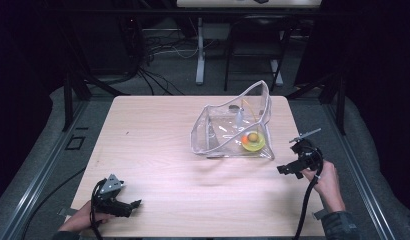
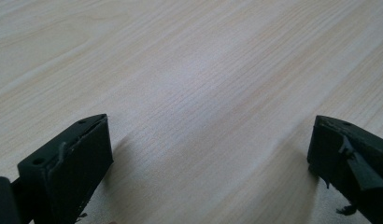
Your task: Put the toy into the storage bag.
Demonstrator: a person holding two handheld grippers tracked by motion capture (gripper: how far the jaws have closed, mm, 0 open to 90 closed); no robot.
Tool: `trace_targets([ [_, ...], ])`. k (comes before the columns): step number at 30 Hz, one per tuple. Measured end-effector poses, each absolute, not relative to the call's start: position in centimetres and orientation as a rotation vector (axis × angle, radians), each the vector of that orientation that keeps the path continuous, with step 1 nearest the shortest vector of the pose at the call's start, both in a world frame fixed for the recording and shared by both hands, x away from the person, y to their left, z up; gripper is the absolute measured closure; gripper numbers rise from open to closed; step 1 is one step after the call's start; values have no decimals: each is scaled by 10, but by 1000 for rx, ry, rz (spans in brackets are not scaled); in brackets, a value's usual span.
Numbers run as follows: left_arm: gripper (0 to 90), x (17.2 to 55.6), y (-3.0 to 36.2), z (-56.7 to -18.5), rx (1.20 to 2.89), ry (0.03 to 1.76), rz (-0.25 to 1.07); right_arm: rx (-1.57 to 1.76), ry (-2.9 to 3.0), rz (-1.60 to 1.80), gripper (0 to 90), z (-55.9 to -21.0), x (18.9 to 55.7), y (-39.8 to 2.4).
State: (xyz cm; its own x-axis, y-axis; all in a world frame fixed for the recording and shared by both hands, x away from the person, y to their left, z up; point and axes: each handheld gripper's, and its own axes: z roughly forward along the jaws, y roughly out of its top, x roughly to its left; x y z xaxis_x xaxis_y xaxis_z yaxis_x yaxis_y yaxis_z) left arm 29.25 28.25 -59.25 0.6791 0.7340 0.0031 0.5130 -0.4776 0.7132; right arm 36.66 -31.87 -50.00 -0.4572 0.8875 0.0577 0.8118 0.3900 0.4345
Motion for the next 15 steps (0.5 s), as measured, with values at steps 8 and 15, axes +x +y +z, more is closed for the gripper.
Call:
trace_targets([
  [8,0,293,283,-592,2187,952,405,1499,2519,494,0,-534,361,-316],
  [15,0,293,283,-592,2185,953,404,1529,2504,496,0,-541,358,-322],
])
